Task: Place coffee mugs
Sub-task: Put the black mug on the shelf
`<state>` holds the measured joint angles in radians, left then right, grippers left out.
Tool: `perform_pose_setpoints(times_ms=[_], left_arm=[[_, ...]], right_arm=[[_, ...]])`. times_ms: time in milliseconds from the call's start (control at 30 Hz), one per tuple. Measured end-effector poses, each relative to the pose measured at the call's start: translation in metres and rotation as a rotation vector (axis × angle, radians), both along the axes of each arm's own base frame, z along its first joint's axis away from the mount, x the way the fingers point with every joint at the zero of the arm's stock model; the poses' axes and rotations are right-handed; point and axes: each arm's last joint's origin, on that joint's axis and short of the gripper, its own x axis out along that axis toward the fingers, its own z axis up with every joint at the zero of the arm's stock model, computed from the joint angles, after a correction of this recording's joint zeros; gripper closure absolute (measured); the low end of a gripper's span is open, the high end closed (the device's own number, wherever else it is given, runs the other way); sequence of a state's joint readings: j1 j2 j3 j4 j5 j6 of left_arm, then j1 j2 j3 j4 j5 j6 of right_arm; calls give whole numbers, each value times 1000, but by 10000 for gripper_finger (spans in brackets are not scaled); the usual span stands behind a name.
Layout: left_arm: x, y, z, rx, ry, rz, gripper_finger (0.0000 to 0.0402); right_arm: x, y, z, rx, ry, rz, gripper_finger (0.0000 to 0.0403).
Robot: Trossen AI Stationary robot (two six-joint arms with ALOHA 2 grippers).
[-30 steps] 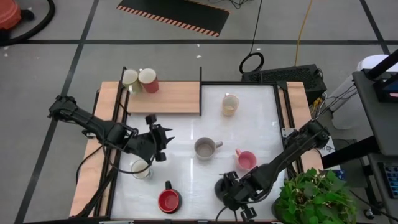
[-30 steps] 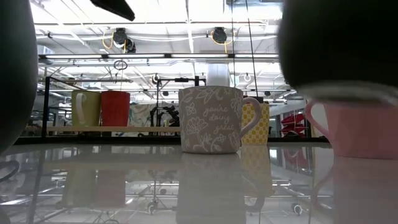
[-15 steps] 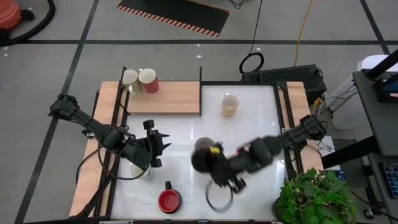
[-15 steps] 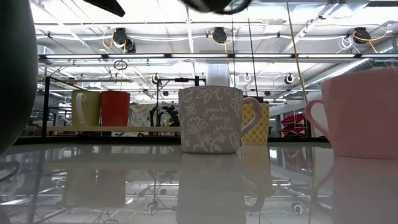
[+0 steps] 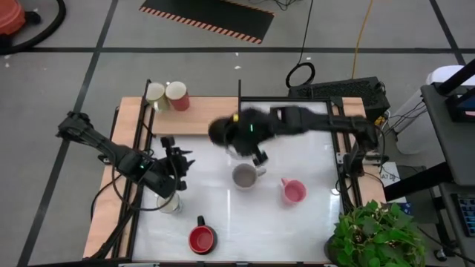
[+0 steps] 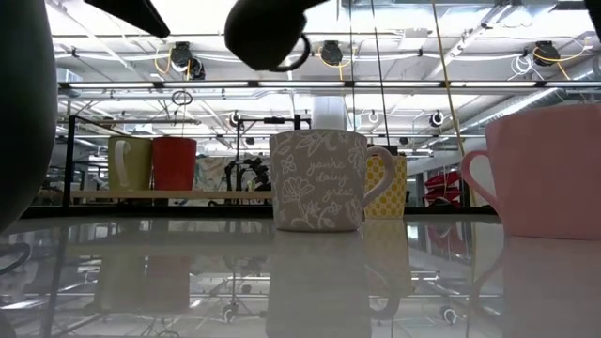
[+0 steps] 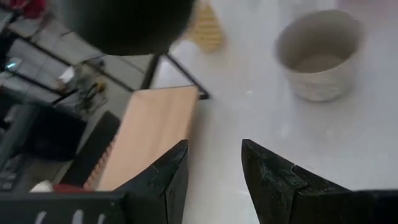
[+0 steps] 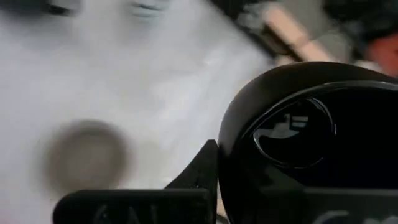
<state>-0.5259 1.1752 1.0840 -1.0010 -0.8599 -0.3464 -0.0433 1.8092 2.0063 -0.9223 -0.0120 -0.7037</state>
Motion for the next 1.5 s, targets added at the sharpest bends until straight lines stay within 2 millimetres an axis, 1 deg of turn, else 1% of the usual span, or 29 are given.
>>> perform_pose_setpoints(times_ms=[67, 133, 233, 300, 367, 433, 500, 567, 633, 767, 867, 933, 1067, 1167, 1367, 1500], left_arm=[[-6, 4, 2, -8, -17, 32, 250], [-12, 7, 5, -17, -40, 71, 250], [-21, 11, 1, -22, -69, 98, 250], [-28, 15, -8, -7, -79, 110, 250], [-36, 20, -20, 29, -84, 127, 250], [-43, 28, -33, 77, -105, 161, 250], [-50, 36, -43, 129, -118, 202, 250], [-52, 42, -42, 144, -149, 239, 250], [-53, 46, -33, 131, -183, 260, 250], [-54, 51, -22, 141, -213, 263, 250], [-54, 54, -18, 146, -229, 261, 250], [-53, 56, -17, 155, -225, 263, 250], [-52, 59, -17, 167, -211, 281, 250], [-52, 61, -17, 177, -200, 290, 250], [-51, 64, -17, 201, -170, 288, 250], [-51, 65, -17, 203, -168, 295, 250]], right_arm=[[4, -22, 2, -49, -45, -38, 394], [8, -43, -1, -74, -73, -57, 394], [8, -69, 2, -104, -122, -72, 394], [7, -84, 0, -96, -125, -57, 394], [6, -98, -1, -115, -134, -46, 394], [7, -109, -8, -136, -113, -22, 394], [7, -119, -10, -180, -123, 17, 394], [12, -129, -15, -234, -135, 63, 394], [17, -139, -18, -301, -166, 85, 394], [33, -156, -33, -387, -217, 142, 394], [43, -166, -42, -408, -279, 172, 394], [49, -172, -45, -420, -309, 165, 394], [60, -181, -53, -368, -329, 171, 394], [67, -184, -58, -320, -321, 168, 394], [64, -183, -65, -226, -231, 135, 394], [58, -182, -75, -209, -92, 72, 394]])
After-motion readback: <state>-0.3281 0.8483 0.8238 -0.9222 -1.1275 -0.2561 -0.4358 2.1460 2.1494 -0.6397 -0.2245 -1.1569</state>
